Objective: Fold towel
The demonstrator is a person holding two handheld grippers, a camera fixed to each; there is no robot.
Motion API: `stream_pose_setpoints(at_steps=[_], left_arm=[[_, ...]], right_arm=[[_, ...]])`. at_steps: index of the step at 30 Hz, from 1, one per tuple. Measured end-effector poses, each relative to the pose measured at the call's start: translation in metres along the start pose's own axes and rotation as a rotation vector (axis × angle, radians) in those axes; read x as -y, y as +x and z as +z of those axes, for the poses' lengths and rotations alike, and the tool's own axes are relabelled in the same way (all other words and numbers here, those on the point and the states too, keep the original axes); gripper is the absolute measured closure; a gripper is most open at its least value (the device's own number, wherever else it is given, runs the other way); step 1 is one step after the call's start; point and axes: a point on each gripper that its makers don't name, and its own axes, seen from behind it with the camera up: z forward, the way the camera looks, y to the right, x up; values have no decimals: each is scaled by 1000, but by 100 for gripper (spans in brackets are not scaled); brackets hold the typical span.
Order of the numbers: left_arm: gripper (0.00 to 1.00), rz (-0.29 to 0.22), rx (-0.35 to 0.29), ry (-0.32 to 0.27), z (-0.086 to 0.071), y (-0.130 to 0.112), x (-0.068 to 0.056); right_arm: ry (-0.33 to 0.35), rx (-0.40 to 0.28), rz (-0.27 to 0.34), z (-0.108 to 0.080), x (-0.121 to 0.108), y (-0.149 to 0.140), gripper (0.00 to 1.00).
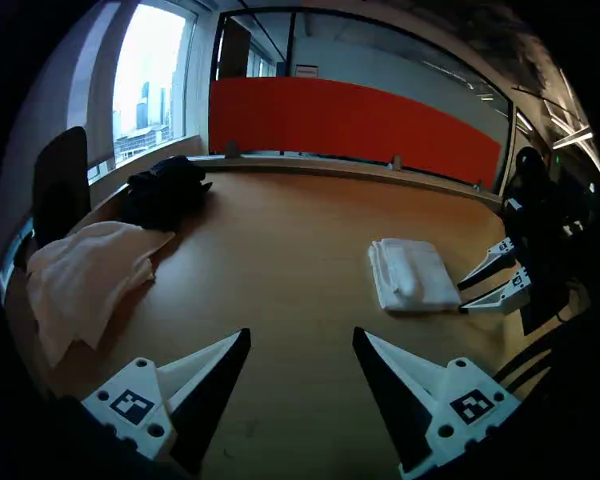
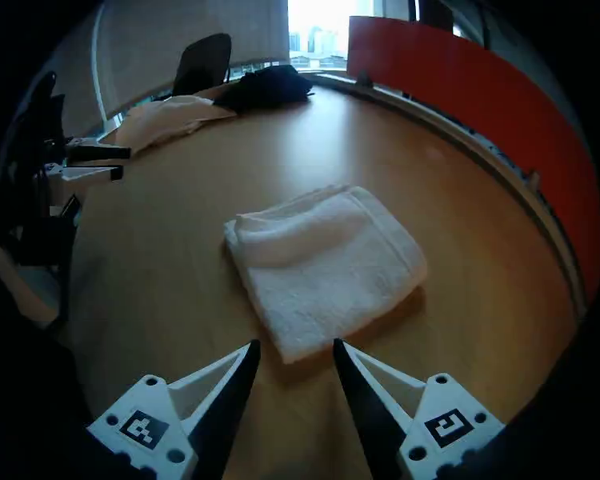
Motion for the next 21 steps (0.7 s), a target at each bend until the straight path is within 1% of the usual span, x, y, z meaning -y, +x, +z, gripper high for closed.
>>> stream_pose_setpoints(at_steps=[8,12,14,18,21], left_arm=[[5,-5,-2,-1,0,1,0],[5,-7,-1,-2,0,0,0],[5,-8,-1,-3,0,-1,0],[6,-8,3,-6,0,-2,0],[6,-9,4,-7,0,-3,0]], right_arm=[[-29,13,51,4,0,-10,53],[-43,9,68,7,1,-11,57],[-54,4,77,7,-1,-10,60],[-74,1,91,6,-4,-11,74],[-82,-2,103,5,-6,-12,87]])
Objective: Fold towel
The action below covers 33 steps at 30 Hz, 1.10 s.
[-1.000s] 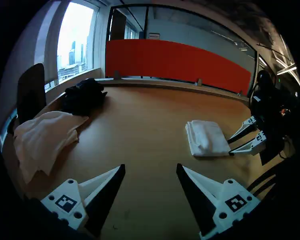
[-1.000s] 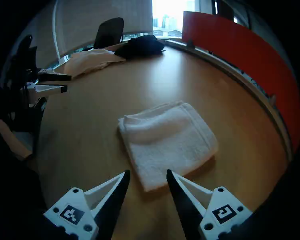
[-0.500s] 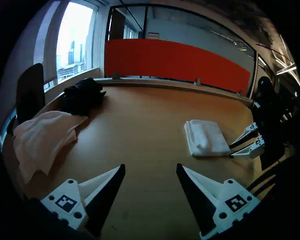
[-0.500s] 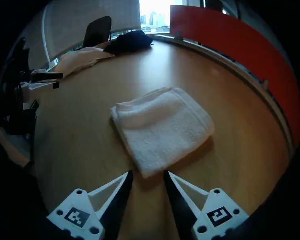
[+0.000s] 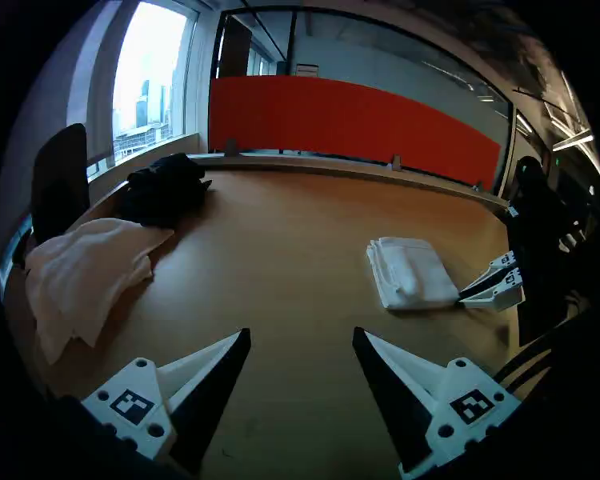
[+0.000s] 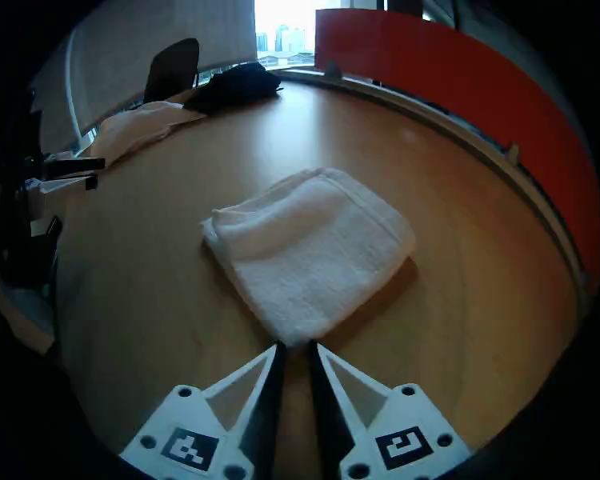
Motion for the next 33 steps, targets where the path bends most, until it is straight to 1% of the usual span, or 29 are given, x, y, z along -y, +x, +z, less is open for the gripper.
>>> stream_pose_setpoints(at_steps=[1,4,11,16,24,27,33], left_arm=[[5,0,0,0,0,0,0],[5,1,1,-2,0,0,0],[6,3,3,-4,0,0,0],[6,3,3,-8,1,0,1],[6,-2,3,-12,4,1,1],[6,0,2,-17,5,2,-1],[6,5,-4,-26,6,8,-2]], right_arm=[[-1,-1,4,0,0,0,91],[0,-6,15,0,0,1,94],[-5,-28,18,-2,-2,9,95],[-9,-50,20,-10,-5,24,96],[-21,-87,28,-27,-16,64,96],[-24,-111,18,-34,-20,85,96],[-34,-163,-22,-52,-29,127,96]])
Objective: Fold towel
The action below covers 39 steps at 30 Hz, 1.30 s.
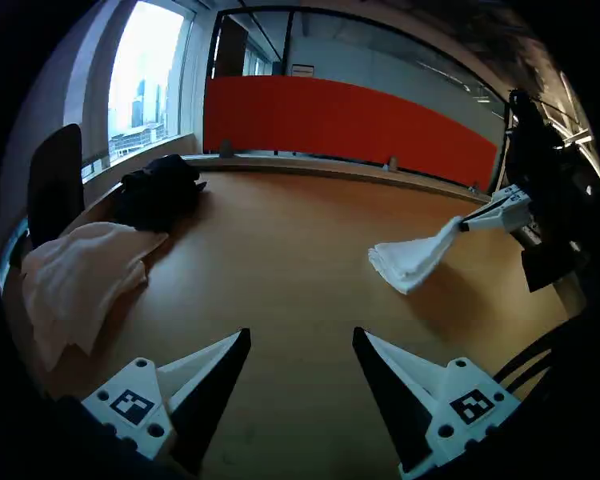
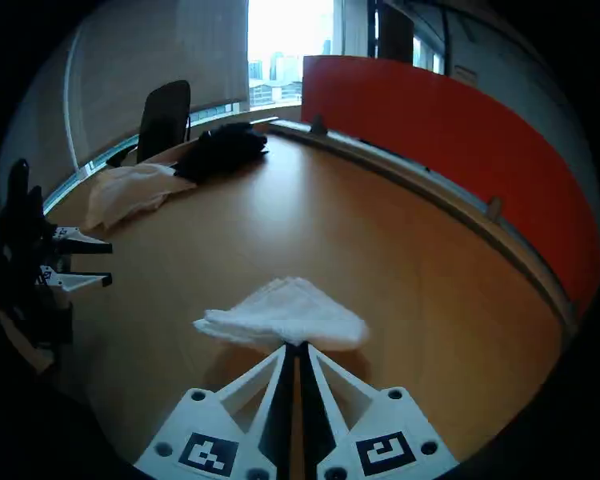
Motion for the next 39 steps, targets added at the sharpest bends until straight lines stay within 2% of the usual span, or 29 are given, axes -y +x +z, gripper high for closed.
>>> stream_pose_setpoints(at_steps=[9,15,28,39], left_arm=[[5,16,-12,-11,2,12,-2],[5,17,-15,-20,4,16,-6],[6,26,-13,-48,6,23,-16],[5,28,-3,-51,8,25,-20]], right_arm=[[-15,-43,-40,-26,-20,52,96],[-29,-62,-43,-48,-35,66,96],[-75,-62,6,-90,-79,48,96],[-143,-29,55,-135,-134,12,96]])
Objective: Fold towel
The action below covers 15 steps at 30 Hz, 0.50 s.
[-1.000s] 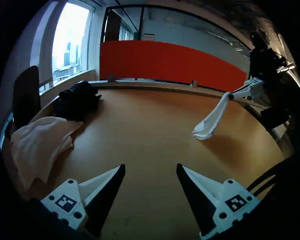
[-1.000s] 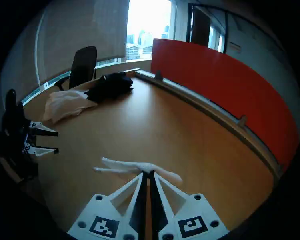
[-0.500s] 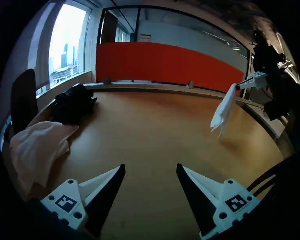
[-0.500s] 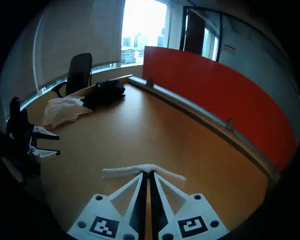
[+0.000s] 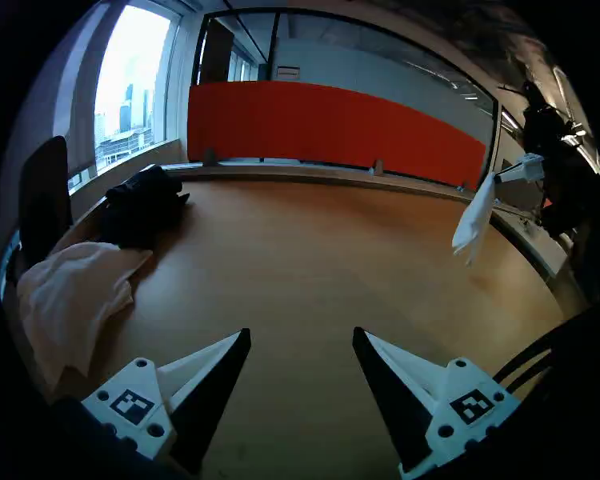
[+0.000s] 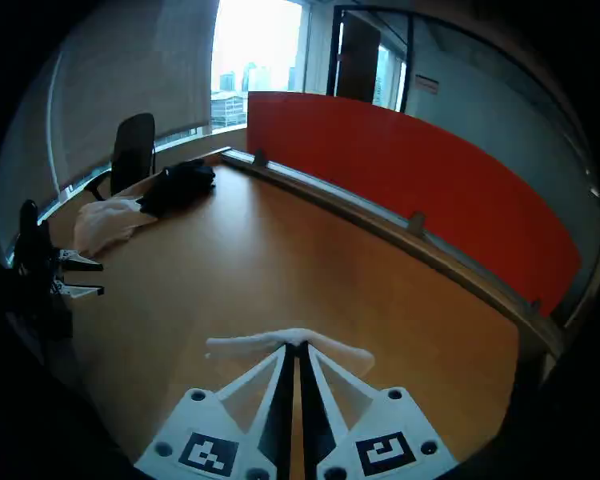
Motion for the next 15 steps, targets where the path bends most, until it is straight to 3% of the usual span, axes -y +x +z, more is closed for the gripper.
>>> stream_pose_setpoints(at_steps=[15], left_arm=[[5,22,1,-2,5,8,-10]], right_arm=[[-64,71,-1,-41,-75,-50,96]])
